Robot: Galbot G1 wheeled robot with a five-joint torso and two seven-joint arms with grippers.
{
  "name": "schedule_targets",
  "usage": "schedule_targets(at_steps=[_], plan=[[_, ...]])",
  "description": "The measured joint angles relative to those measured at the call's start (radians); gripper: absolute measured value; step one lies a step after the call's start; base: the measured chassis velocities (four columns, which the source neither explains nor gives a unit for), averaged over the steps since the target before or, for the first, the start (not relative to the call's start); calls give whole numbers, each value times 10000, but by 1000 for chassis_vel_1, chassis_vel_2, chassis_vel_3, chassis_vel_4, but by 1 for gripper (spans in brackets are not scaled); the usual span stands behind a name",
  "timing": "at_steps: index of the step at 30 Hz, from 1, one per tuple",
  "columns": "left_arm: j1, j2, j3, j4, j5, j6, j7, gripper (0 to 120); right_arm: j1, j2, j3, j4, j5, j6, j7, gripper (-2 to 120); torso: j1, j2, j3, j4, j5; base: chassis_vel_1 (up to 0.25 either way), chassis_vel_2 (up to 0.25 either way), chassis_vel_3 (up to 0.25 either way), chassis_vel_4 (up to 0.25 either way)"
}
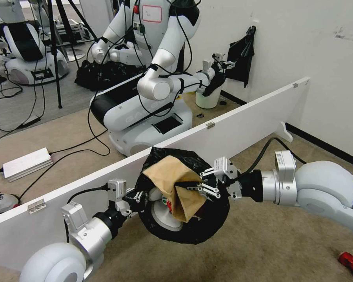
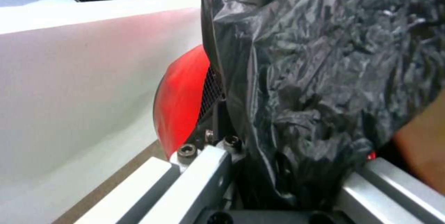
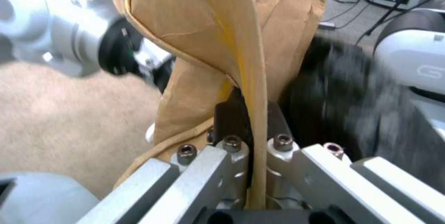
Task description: Pick up the trash bin, then pick up the garbage from the floor and place it into the trash bin.
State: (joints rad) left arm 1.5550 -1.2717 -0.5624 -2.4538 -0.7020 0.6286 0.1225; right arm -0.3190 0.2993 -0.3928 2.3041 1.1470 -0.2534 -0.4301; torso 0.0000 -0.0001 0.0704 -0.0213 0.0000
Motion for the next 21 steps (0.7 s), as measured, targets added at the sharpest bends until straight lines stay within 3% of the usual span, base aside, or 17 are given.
schedule_targets(at_steps=[10,21], plan=[[31,87,44,69,335,0,-10,0,892,153,-186,179,1167,-235,185,0,0,0,0,1,0,0,0,0,0],[-104,275,80,79,100,35,-95,0,1131,306,-373,170,1240,-373,27,0,0,0,0,2,0,0,0,0,0]])
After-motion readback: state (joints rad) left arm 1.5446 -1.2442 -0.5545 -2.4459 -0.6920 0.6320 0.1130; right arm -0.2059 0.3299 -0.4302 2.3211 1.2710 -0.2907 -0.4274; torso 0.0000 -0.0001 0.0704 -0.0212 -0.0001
